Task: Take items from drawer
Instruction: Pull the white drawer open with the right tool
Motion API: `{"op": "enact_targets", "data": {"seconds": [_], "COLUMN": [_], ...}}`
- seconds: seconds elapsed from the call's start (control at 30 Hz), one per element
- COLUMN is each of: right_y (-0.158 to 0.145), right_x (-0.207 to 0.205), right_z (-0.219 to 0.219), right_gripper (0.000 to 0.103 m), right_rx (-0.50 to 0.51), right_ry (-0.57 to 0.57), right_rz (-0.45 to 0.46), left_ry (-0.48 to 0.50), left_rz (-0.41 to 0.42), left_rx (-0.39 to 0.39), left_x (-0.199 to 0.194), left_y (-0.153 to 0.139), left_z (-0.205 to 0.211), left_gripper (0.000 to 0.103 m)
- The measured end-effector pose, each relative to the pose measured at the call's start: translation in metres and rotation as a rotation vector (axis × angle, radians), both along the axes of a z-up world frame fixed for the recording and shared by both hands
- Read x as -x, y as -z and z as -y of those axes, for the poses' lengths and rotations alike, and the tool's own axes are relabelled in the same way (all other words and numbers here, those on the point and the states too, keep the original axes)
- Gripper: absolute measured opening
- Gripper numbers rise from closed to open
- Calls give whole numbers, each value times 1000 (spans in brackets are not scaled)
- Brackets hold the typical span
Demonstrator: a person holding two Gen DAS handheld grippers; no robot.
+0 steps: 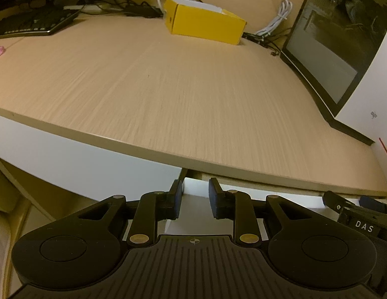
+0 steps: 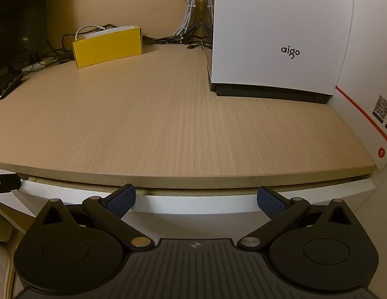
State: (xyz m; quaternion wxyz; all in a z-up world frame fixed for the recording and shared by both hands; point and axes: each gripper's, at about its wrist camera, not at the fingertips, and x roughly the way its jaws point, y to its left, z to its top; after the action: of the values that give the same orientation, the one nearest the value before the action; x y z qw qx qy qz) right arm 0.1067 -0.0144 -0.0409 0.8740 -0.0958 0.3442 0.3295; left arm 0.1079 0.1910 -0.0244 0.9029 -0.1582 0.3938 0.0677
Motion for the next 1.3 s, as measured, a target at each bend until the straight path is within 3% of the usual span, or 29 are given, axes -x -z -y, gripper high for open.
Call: {"op": "enact_targets", "data": {"seconds": [0.4,0.5,0.57,0.63,0.83,1.07,1.3], "right_y": [-4,-3,-2,-3,-4,-4,-2], "right_x": [-4,-9,-13,-14,-22,-21,-27], "right_z": [5,8,9,9,7,8,0], "right_gripper": [103,103,103,103,103,103,103], "right_rx": [28,29,19,25,44,43,122], "right_ry": [-50,-22,-26,-37,-72,-106,-128], "right_rz": [-39,-11,-32,-34,-85,-129,-144], "left_ry": [12,29,36,79,287,401,475], "left_rz": [-16,-110,-104,-58,47,-19,-62], "left_rx": [-2,11,-9,-39,-10,-40,-72], "left_x": [11,11,18,25,11,-45,-57], "left_y": [-3,9,10,0,-33,-17,1], "left_z": [4,6,9,13,37,87,97], "left_gripper": [26,15,15,15,15,15,16]}}
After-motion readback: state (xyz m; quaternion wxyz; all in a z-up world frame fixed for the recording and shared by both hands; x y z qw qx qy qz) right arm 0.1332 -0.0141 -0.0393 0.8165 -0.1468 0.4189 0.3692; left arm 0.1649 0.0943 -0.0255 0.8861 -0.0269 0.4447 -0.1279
